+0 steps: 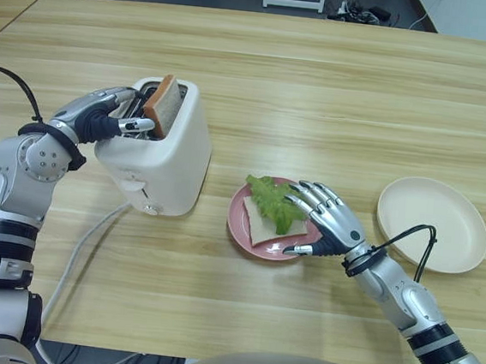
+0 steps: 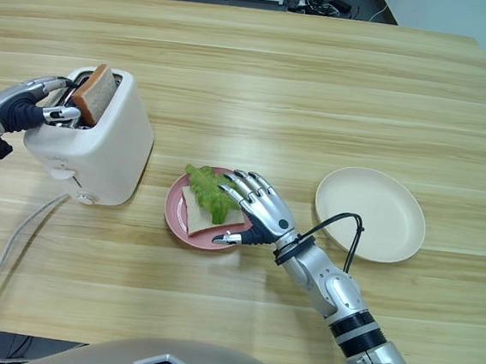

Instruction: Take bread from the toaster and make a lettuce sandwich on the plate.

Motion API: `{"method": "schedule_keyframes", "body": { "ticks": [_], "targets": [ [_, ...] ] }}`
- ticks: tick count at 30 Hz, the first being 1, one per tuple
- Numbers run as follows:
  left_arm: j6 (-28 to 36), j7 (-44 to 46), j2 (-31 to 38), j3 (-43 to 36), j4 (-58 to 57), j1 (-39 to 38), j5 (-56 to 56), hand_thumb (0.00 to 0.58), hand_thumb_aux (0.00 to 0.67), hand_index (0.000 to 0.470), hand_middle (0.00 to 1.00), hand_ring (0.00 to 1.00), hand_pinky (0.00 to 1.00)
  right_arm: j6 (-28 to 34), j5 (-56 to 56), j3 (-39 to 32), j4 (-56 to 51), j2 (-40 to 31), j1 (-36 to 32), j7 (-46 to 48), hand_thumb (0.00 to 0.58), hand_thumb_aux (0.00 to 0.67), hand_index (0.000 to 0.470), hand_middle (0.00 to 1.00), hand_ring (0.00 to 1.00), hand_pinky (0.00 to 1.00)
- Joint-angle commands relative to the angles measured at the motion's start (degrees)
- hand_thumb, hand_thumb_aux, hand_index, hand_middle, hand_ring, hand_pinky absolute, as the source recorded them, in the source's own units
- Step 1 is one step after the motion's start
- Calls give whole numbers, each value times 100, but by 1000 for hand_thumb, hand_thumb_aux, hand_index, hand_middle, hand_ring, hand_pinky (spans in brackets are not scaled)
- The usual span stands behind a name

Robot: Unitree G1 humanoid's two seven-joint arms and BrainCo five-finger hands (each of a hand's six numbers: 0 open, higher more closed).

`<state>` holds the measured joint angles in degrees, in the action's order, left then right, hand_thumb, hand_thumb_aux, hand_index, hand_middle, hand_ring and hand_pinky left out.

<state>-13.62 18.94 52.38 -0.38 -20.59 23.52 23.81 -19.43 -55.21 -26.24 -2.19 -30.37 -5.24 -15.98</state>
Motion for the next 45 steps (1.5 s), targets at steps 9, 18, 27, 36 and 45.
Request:
{"method": "schedule_keyframes", "body": {
  "ticks": [9,18,27,36,45],
  "targets": [
    [-10,-372,2,-385,69,193,768,0,0,0,0,0,0,9,-39,37,-12,4,24,60,0,0,0,0,0,0],
    [-6,-486,-168,-498,-17,483,791,580,662,464,0,0,0,16,-39,34,-71,25,0,50,0,0,0,0,0,0],
    [-41,-446,-316,-300,62,525,404,580,670,470,0,0,0,0,-26,33,-133,45,5,36,0,0,0,0,0,0],
    [60,-446,-357,-47,279,508,12,580,670,470,0,0,0,-13,-10,29,-158,59,12,20,0,0,0,0,0,0],
    [-147,-544,-215,204,372,485,-113,580,670,470,1000,1000,1000,17,-88,23,-212,56,-1,-17,0,0,0,0,0,0]
  ]
}}
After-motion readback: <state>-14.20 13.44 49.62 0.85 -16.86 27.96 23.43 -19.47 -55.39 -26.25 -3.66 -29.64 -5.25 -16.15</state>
